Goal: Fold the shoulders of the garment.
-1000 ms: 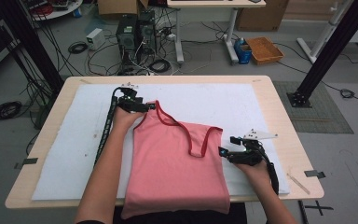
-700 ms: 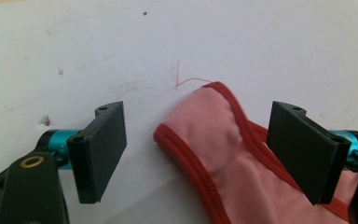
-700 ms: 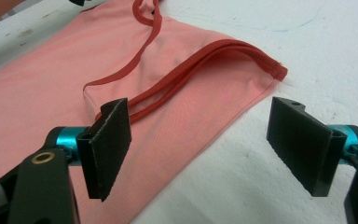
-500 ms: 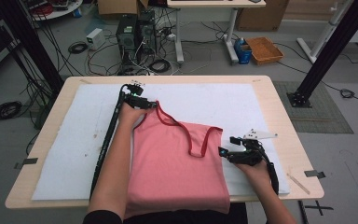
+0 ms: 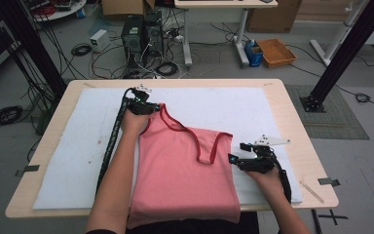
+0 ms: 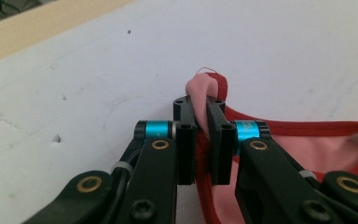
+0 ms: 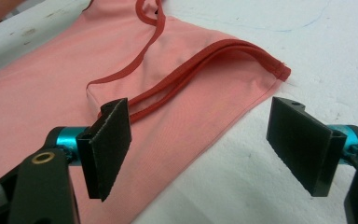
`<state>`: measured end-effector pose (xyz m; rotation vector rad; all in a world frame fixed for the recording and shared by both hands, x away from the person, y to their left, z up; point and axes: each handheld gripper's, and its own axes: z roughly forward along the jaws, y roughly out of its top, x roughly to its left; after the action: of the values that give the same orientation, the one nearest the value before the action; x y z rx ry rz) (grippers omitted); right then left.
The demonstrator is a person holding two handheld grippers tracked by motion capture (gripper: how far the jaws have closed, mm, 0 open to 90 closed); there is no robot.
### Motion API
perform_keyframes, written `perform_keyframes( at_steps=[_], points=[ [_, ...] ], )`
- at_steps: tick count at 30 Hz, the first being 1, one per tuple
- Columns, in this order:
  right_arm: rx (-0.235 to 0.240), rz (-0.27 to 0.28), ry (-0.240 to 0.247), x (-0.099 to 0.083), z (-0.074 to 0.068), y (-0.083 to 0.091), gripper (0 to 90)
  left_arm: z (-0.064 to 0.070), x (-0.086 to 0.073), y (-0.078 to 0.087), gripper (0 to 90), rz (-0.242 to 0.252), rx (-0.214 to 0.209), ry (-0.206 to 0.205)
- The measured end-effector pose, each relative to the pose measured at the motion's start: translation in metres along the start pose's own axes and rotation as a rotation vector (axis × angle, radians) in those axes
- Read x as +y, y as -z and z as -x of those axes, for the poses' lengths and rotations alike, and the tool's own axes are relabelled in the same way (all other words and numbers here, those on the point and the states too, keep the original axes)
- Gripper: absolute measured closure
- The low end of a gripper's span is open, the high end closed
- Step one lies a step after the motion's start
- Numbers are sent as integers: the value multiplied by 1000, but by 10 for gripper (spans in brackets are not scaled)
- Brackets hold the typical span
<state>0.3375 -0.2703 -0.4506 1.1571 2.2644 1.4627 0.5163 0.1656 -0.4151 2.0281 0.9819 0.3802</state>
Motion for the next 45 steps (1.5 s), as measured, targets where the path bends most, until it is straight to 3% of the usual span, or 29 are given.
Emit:
perform_keyframes(
  at_steps=[2, 4, 6, 9, 13, 25, 31, 34, 37, 41, 45],
  points=[
    [-3, 5, 9, 0, 0, 0, 219, 5, 0, 11, 832, 29, -5, -12],
    [-4, 6, 9, 0, -2, 1, 219, 12, 0, 19, 832, 24, -2, -53],
    [-5, 11, 14, -1, -1, 1, 219, 22, -1, 32, 832, 52, -10, -86],
    [-4, 10, 6, -1, -1, 1, 219, 35, -8, 48, 832, 100, -27, -113],
    [-4, 7, 8, 0, -1, 1, 224, 51, -21, 61, 832, 122, -38, -158],
    [1, -1, -7, 0, 0, 0, 227, 85, -71, 81, 831, 203, -164, -131],
    [-3, -3, -2, 0, 0, -1, 227, 101, -98, 88, 815, 200, -170, -112],
    [-6, -7, 4, 0, -1, -1, 227, 109, -106, 89, 732, 172, -168, -123],
    [-8, -7, 7, 0, -1, -1, 227, 113, -110, 98, 579, 185, -171, -101],
    [0, -10, 2, 0, 0, -1, 227, 114, -105, 106, 530, 226, -189, -95],
    [2, -11, 3, 0, 0, -1, 227, 115, -98, 94, 522, 209, -208, -94]
  ],
)
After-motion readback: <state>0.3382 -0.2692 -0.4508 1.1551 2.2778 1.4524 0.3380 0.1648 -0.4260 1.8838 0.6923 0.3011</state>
